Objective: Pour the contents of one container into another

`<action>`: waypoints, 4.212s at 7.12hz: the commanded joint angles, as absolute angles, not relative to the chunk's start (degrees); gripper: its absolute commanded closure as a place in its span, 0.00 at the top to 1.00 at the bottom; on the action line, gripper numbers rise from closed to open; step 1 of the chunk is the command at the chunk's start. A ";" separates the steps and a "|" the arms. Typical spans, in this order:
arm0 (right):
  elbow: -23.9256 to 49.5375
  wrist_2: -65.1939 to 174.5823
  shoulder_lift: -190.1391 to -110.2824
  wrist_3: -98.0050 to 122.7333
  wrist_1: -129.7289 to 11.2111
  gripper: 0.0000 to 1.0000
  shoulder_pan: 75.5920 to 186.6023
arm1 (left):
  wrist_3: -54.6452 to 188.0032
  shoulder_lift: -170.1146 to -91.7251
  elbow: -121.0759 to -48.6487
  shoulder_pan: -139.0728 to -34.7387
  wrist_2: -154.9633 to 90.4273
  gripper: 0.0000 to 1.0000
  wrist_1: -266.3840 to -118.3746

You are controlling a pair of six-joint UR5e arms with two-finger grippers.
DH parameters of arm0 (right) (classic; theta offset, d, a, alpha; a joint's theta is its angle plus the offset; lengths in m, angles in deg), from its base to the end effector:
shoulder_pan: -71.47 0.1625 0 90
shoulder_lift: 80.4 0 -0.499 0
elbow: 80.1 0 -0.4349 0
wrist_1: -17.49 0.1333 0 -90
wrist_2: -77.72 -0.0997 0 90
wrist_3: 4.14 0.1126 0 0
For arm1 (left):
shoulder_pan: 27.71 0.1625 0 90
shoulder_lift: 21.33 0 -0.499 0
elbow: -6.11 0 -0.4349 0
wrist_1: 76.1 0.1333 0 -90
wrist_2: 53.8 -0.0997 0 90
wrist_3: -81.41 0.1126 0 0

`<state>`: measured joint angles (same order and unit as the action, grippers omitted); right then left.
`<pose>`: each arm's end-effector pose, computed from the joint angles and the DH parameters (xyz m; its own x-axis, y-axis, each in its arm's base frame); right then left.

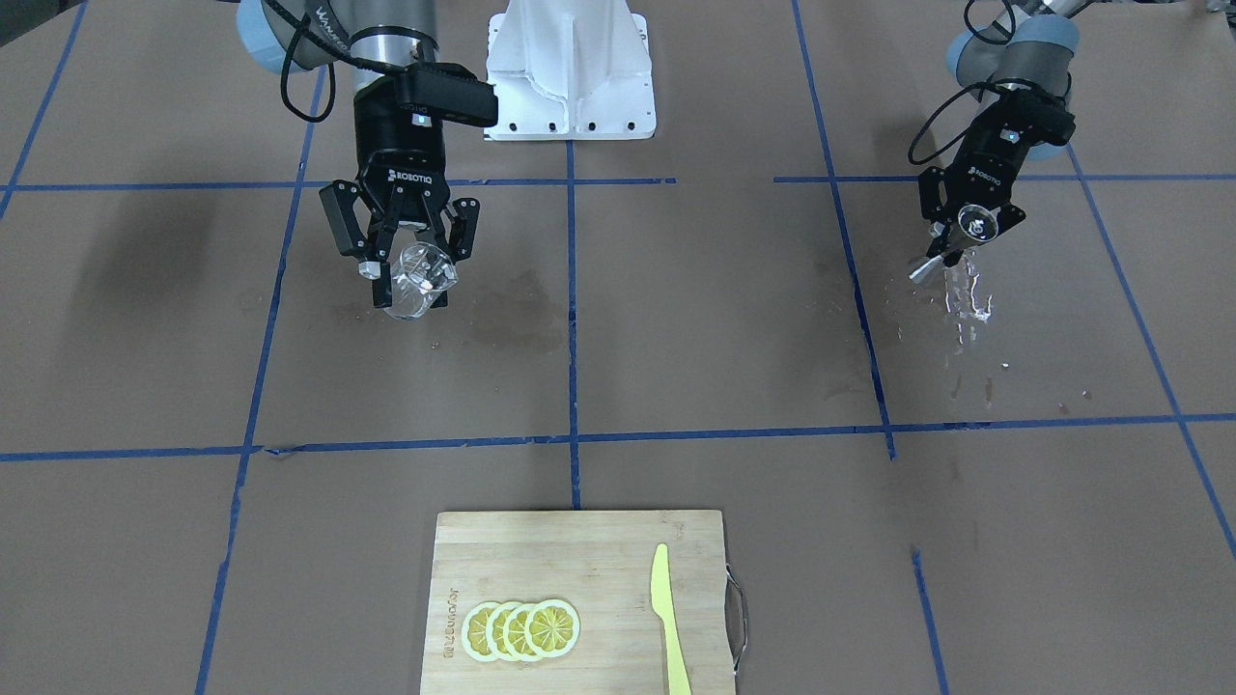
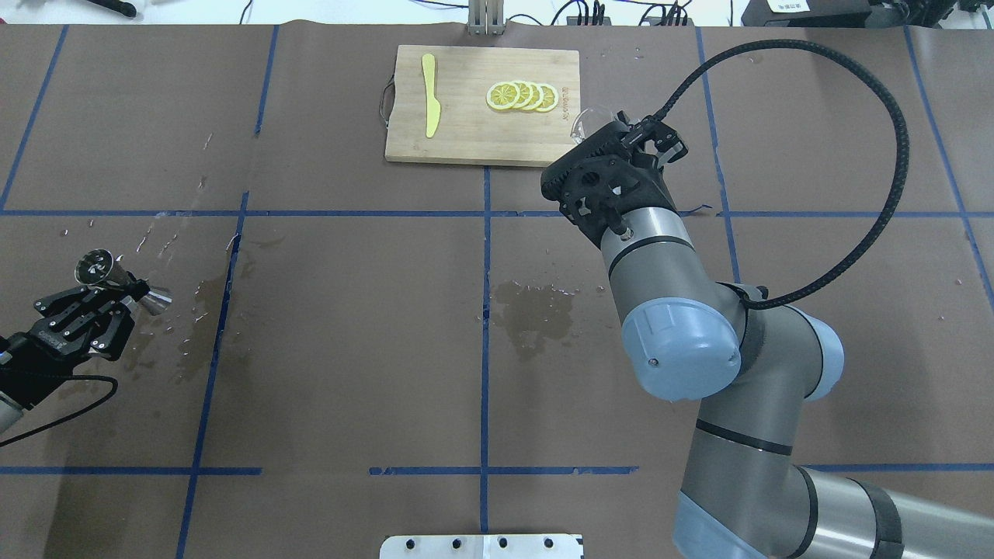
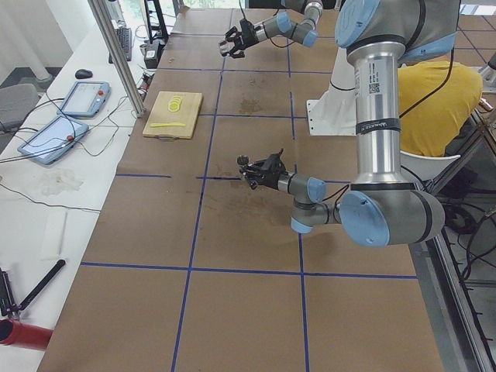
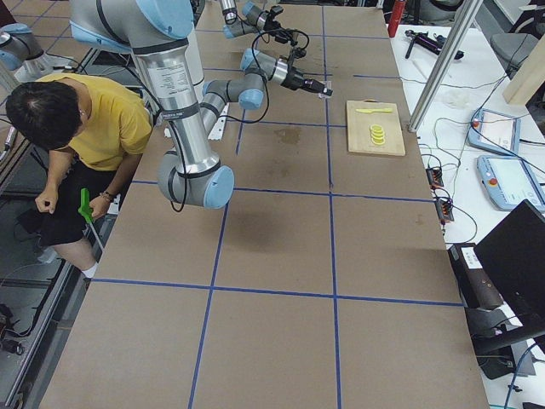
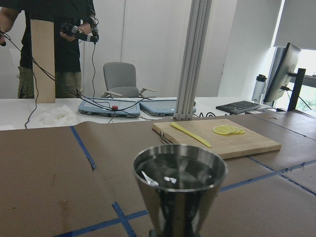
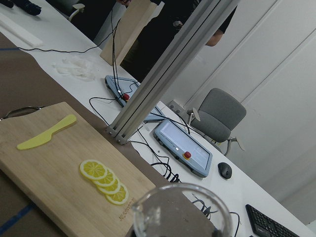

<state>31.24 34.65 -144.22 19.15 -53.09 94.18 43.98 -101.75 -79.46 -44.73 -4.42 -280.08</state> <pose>-0.4921 -0.4396 0.2279 0.9545 -0.2805 0.1010 -0.0175 0.2854 0.9583 0.3276 -0.3163 0.6468 0.5627 0.4581 -0.6881 0.6392 0.2868 0.7136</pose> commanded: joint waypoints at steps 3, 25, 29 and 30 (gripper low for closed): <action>31.26 34.65 -144.39 18.98 -53.09 0.00 94.14 | 44.58 -102.27 -78.62 -41.25 -7.31 0.00 -274.93; 31.26 34.65 -144.48 18.71 -53.09 0.00 94.14 | 41.51 -105.96 -74.40 -37.11 -10.30 0.00 -274.91; 31.26 34.65 -144.48 18.71 -53.09 0.00 94.14 | 41.77 -107.63 -73.00 -37.11 -10.30 0.00 -274.91; 31.26 34.65 -144.48 18.71 -53.09 0.00 94.14 | 41.77 -107.63 -72.99 -37.11 -10.30 0.00 -274.82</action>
<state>31.25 34.65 -144.47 18.71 -53.09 94.14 41.76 -107.45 -73.17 -37.13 -10.31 -274.90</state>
